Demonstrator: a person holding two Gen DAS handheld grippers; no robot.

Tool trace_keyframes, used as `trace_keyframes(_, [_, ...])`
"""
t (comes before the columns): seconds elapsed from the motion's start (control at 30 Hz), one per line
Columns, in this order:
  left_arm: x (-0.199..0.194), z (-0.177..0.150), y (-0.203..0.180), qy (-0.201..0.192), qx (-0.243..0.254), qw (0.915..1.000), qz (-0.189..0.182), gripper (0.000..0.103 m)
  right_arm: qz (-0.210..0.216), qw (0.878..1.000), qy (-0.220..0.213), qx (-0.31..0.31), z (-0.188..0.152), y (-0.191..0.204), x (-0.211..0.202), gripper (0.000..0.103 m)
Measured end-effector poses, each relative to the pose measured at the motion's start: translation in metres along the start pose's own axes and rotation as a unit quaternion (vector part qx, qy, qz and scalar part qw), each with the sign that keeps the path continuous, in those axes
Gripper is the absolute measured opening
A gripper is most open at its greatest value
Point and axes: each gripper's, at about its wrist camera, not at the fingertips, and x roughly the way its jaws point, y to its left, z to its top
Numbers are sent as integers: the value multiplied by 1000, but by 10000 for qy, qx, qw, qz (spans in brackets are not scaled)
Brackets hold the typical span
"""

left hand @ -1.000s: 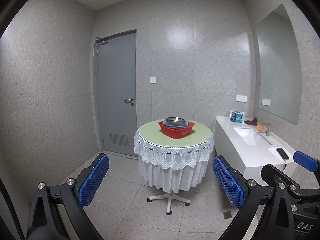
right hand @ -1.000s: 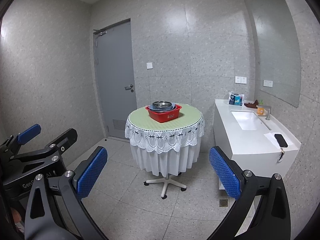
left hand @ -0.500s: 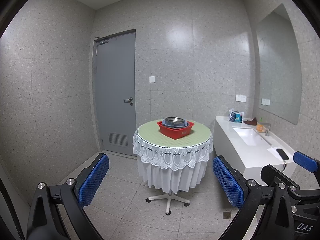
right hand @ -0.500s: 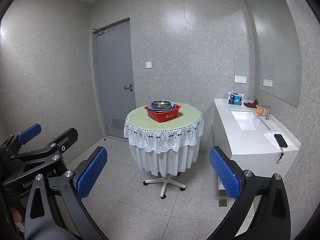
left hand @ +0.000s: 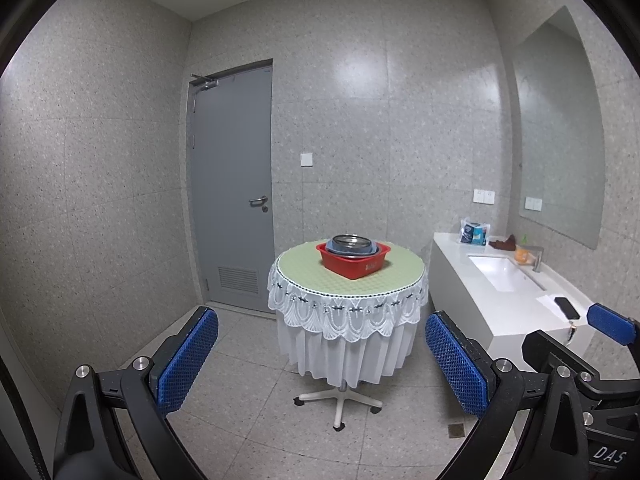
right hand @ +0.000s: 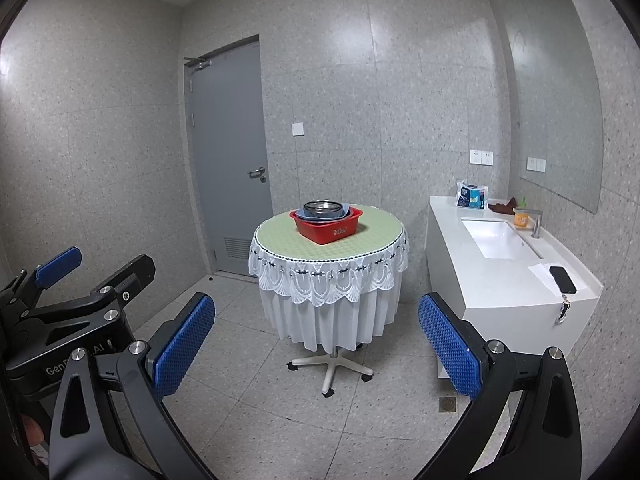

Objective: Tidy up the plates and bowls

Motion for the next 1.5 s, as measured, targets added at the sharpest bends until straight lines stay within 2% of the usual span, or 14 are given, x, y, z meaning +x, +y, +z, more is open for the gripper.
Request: trace_keyframes(1.5, [13,-1,-9,-9,113,9999,-19,102,-66,9999,50,78,-5,-18,-2,103])
